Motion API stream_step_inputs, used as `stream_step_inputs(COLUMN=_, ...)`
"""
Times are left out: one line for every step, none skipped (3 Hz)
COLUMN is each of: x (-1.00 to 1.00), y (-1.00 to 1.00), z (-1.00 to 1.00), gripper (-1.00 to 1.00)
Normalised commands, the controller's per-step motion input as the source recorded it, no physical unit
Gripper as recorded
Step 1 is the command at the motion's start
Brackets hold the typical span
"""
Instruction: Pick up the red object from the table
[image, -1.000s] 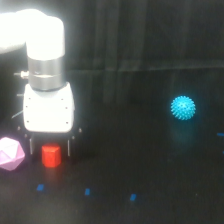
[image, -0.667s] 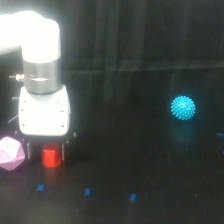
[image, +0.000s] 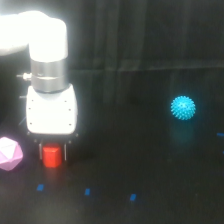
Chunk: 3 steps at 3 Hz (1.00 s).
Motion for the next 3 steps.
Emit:
stream_step_inputs(x=0.61, y=0.19, z=0.50, gripper=-0.94)
stream_step_inputs(x=0.76, y=0.14, z=1.00, gripper=-1.00)
stream_step_inputs(x=1.00, y=0.01, z=0.94, gripper=-0.60)
